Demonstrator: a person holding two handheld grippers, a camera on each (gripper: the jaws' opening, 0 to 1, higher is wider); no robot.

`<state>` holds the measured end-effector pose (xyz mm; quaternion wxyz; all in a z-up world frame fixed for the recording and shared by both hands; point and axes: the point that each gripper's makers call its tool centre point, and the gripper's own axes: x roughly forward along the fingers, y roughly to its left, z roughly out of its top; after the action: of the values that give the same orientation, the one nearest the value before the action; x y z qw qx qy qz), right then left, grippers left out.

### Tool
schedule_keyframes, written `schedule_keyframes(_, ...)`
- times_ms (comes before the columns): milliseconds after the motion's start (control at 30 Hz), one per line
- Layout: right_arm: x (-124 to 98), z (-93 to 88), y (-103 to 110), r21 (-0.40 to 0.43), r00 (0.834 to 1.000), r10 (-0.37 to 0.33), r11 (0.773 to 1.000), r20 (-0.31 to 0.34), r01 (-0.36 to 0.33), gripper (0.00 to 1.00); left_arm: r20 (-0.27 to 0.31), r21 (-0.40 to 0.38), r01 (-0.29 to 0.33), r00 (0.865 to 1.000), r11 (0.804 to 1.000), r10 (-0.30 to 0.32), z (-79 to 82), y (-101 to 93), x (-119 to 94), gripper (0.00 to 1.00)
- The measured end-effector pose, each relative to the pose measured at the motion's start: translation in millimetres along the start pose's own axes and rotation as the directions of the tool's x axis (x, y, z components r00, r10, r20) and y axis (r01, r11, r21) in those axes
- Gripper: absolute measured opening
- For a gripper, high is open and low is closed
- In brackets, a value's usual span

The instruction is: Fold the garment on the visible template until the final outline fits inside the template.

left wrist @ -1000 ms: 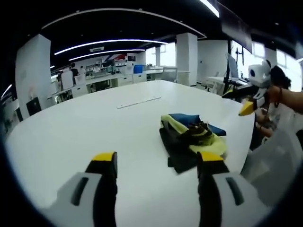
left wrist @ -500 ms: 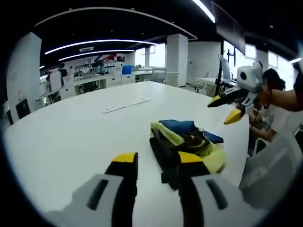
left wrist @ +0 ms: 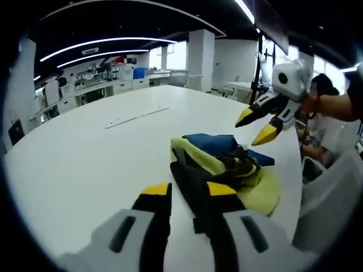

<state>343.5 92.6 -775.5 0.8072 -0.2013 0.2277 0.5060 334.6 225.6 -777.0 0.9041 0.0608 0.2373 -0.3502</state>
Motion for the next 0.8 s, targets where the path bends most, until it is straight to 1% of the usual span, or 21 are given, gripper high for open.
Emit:
schedule_keyframes(167,8.3,-2.1,-3.5,-0.009,1.0,0.017,1.0,-0.017,-0.018,0.27,-0.02,-0.016,0.029,0.999,0.999,-0.029,-4.1,-0.1,13.2,0.17)
schedule_keyframes(200,9.4,-2.9,-4.0,-0.01,1.0,0.019,1.0,-0.022,-0.019,0.27,-0.022,-0.026,0.036,0.999,0.999,-0.037,-6.2,5.3,16.3,0.17)
schedule_keyframes(233,11.0,-5.0,-5.2,-0.016,0.999,0.021,1.0,-0.029,-0.021,0.26,-0.024,-0.034,0.045,0.999,0.998,-0.045,-7.4,5.7,18.3,0.16)
schedule_keyframes(333,14.1,-9.1,-3.7,-0.04,0.998,0.038,0.998,-0.05,-0.04,0.21,-0.03,-0.059,0.062,0.998,0.996,-0.063,-9.4,0.7,23.3,0.14)
schedule_keyframes(367,15.5,-11.0,-2.9,-0.057,0.997,0.044,0.997,-0.06,-0.048,0.19,-0.038,-0.065,0.071,0.997,0.995,-0.074,-11.9,-0.5,26.3,0.14)
schedule_keyframes(400,16.3,-11.4,-2.7,-0.058,0.997,0.047,0.997,-0.062,-0.051,0.18,-0.044,-0.061,0.081,0.996,0.995,-0.084,-12.5,-4.4,28.5,0.16)
schedule_keyframes(467,17.5,-11.9,-0.7,-0.057,0.996,0.058,0.996,-0.065,-0.061,0.16,-0.051,-0.069,0.087,0.995,0.994,-0.091,-14.5,-6.0,32.4,0.16)
schedule_keyframes(533,18.1,-13.0,0.3,-0.067,0.995,0.064,0.995,-0.073,-0.069,0.13,-0.053,-0.085,0.116,0.991,0.99,-0.121,-15.6,-10.2,36.6,0.14)
schedule_keyframes(633,19.0,-13.6,1.4,-0.064,0.994,0.076,0.995,-0.076,-0.081,0.1,-0.061,-0.093,0.126,0.989,0.988,-0.132,-18.0,-12.3,42.1,0.1)
schedule_keyframes(700,19.3,-14.5,2.2,-0.066,0.993,0.081,0.994,-0.08,-0.086,0.04,-0.073,-0.098,0.133,0.987,0.986,-0.14,-19.8,-16.5,44.0,0.06)
schedule_keyframes(767,19.6,-17.7,2.2,-0.082,0.992,0.083,0.993,-0.095,-0.091,0.0,-0.077,-0.113,0.146,0.985,0.983,-0.155,-23.6,-18.0,43.9,0.0)
schedule_keyframes(800,19.8,-20.0,2.9,-0.094,0.991,0.085,0.991,-0.106,-0.095,0.0,-0.078,-0.12,0.151,0.984,0.981,-0.161,-23.9,-18.9,44.5,0.0)
